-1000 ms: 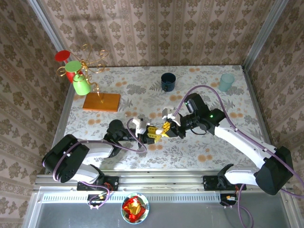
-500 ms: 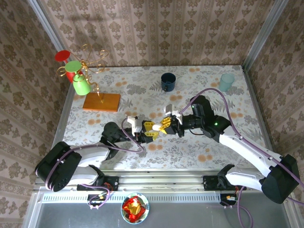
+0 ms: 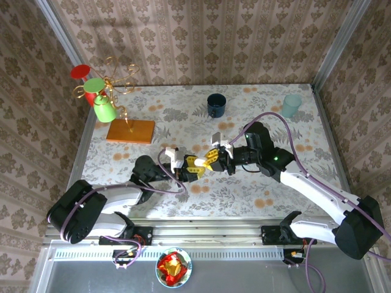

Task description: Insert the wireless bluetooth earbuds into the charging case

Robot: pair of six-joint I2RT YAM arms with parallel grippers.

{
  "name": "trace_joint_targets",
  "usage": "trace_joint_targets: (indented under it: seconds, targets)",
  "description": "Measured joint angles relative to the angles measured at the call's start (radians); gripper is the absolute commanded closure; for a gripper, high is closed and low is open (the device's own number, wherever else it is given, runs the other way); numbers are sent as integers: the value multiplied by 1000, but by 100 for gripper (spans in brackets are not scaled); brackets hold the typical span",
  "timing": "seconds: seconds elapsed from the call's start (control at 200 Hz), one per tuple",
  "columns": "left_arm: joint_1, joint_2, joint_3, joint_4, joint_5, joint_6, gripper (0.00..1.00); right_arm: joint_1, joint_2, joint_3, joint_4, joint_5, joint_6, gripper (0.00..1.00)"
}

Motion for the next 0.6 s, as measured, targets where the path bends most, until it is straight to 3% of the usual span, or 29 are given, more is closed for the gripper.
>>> trace_joint_targets:
  seconds: [0.175, 0.365, 0.395, 0.53, 0.6]
  targets:
    - [0, 0, 1, 0, -2, -3, 70, 0, 8, 0, -21, 0, -22, 89]
    - [0, 11, 5, 0, -1, -13, 100, -6, 15, 0, -24, 1, -26, 88]
    - [0, 14, 6, 1, 0, -14, 100, -6, 15, 0, -26, 1, -25, 88]
    - [0, 25, 13, 5, 1, -14, 100, -8, 15, 0, -25, 8, -14, 69]
    - [0, 30, 18, 6, 0, -14, 100, -8, 15, 0, -18, 18, 2, 66]
